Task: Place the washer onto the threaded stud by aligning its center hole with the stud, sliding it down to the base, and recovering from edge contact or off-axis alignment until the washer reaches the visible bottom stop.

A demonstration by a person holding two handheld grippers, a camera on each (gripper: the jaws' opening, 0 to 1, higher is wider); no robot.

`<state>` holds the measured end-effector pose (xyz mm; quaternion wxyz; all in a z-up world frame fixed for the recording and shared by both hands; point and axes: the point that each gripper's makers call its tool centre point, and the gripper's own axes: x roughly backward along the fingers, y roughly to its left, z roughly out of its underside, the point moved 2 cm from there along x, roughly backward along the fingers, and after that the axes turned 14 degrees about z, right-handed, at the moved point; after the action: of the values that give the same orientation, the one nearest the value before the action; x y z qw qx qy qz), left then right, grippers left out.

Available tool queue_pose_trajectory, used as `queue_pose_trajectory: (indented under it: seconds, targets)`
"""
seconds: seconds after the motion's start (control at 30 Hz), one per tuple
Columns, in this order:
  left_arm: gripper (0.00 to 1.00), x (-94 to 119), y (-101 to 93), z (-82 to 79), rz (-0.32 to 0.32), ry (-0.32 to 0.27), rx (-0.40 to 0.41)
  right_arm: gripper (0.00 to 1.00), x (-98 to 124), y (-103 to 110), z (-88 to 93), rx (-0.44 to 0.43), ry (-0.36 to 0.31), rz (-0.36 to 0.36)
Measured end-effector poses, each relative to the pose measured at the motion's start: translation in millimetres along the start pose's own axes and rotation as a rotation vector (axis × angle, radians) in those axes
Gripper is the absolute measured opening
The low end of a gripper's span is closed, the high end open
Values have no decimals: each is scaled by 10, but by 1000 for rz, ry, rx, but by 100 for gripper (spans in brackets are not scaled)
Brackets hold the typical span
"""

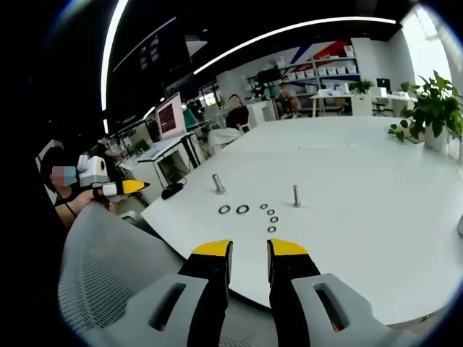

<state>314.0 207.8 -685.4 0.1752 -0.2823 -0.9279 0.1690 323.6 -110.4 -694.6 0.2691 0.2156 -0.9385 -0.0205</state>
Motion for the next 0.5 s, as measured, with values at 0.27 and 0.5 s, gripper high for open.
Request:
queue_pose_trajectory:
  seconds: [0.27, 0.5]
  targets:
    - [38, 0, -7, 5, 0, 2, 5, 21, 2, 1, 0, 2, -1, -1]
    - [38, -6, -7, 13, 2, 9, 5, 21, 2, 6, -2, 3, -1, -3]
